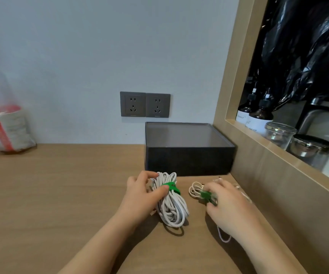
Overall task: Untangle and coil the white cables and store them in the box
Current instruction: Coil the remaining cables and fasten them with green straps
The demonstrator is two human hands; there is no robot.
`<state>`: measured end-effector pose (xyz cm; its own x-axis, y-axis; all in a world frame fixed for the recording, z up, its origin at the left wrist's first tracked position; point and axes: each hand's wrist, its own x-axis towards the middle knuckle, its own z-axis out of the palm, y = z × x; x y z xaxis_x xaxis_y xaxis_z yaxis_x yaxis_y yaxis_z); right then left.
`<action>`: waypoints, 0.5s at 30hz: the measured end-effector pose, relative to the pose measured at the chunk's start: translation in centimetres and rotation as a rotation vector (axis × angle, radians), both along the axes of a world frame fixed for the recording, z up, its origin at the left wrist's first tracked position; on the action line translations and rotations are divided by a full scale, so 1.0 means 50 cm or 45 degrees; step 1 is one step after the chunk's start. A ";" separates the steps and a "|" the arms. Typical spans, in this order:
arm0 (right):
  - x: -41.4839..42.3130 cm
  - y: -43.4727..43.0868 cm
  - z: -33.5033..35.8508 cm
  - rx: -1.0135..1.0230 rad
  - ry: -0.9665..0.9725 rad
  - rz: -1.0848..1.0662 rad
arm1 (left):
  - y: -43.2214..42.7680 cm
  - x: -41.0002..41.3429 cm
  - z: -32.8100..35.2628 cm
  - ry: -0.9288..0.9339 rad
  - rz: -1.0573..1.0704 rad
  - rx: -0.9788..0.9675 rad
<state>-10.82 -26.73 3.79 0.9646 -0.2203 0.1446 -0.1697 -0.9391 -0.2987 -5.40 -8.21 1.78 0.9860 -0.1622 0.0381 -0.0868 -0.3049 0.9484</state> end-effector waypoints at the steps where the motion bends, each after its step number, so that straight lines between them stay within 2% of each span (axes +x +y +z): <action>1: 0.000 0.001 -0.009 0.052 -0.023 -0.018 | -0.006 -0.008 0.003 -0.020 -0.027 0.010; 6: 0.032 0.034 -0.048 0.141 -0.237 -0.036 | -0.036 -0.033 -0.002 -0.147 -0.029 -0.015; 11: 0.047 0.047 -0.042 0.422 -0.250 0.056 | -0.059 -0.039 -0.004 -0.202 -0.063 0.130; 14: 0.039 -0.008 -0.031 0.324 -0.443 -0.028 | -0.069 -0.027 -0.002 -0.239 -0.052 0.174; 15: 0.037 -0.034 -0.028 0.256 -0.414 -0.099 | -0.071 -0.021 -0.003 -0.257 -0.032 0.181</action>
<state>-8.99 -28.42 2.38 0.8550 -0.3457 0.3867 -0.1039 -0.8446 -0.5253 -6.45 -11.77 1.63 0.9562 -0.2045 0.2092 -0.2797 -0.4292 0.8588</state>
